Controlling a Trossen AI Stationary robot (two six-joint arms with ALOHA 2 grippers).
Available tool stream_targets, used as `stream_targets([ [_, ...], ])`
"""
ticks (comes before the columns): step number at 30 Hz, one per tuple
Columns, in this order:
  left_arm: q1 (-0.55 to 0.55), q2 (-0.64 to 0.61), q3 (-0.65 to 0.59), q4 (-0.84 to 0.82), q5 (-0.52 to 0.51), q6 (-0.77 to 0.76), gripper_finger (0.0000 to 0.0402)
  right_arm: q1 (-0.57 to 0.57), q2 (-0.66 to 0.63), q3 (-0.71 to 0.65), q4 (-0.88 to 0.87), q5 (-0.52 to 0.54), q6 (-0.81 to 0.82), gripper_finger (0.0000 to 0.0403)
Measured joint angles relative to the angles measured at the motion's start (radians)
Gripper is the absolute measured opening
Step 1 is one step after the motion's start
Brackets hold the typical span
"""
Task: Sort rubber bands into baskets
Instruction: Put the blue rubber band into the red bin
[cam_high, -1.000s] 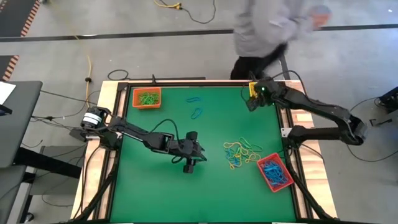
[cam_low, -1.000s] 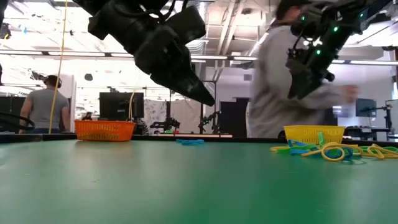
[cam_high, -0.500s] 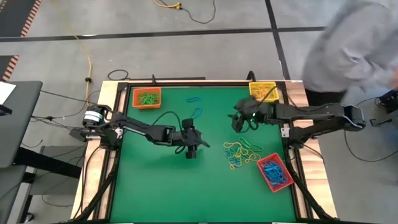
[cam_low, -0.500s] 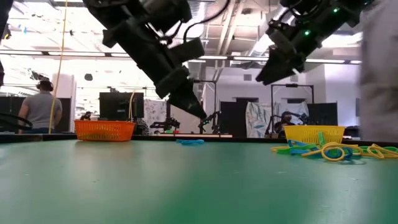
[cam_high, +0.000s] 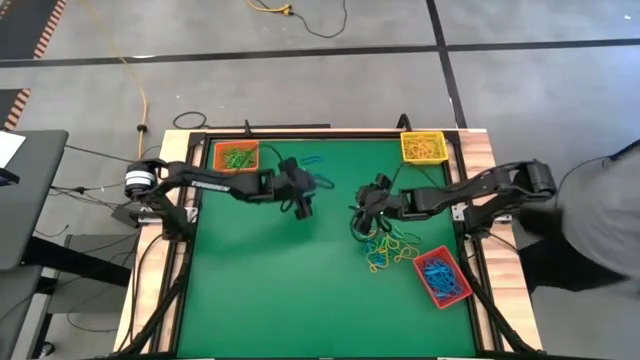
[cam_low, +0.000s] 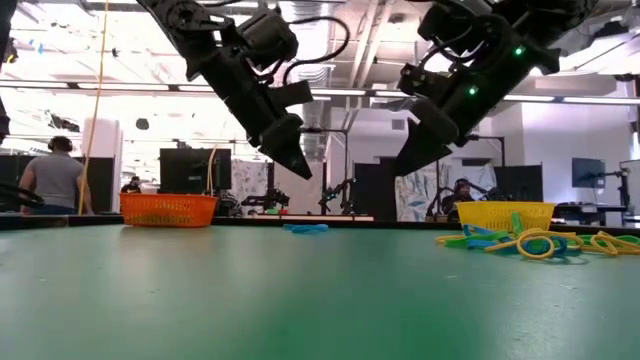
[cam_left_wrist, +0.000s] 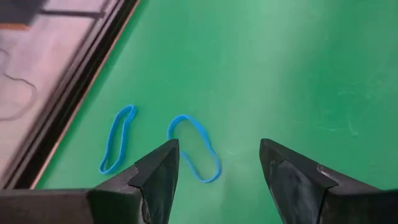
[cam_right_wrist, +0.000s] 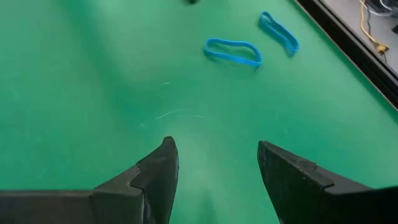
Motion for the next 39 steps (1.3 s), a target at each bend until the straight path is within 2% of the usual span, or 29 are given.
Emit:
stream_targets([
  [8,0.189,0.024,0.0,-0.025,0.285,-0.026,0.0205,0.01,0.01,0.0,0.04,-0.004,-0.014,0.0248],
  [12,0.227,0.048,0.002,-0.018,0.359,-0.046,0.0194,0.01,0.003,0.0,0.043,-0.006,-0.02,0.0248],
  [20,0.227,0.117,0.013,0.054,0.374,-0.036,0.019,0.012,0.001,0.0,0.058,-0.007,-0.02,0.0248],
  [33,0.222,0.287,0.132,-0.039,0.358,-0.034,0.019,0.017,0.001,0.0,0.054,-0.01,-0.019,0.0248],
  [36,0.221,0.304,0.156,-0.062,0.356,-0.024,0.0177,0.017,0.001,0.0,0.05,-0.01,-0.019,0.0248],
  [39,0.218,0.305,0.157,-0.06,0.354,-0.003,0.0144,0.017,0.001,0.0,0.049,-0.01,-0.019,0.0248],
])
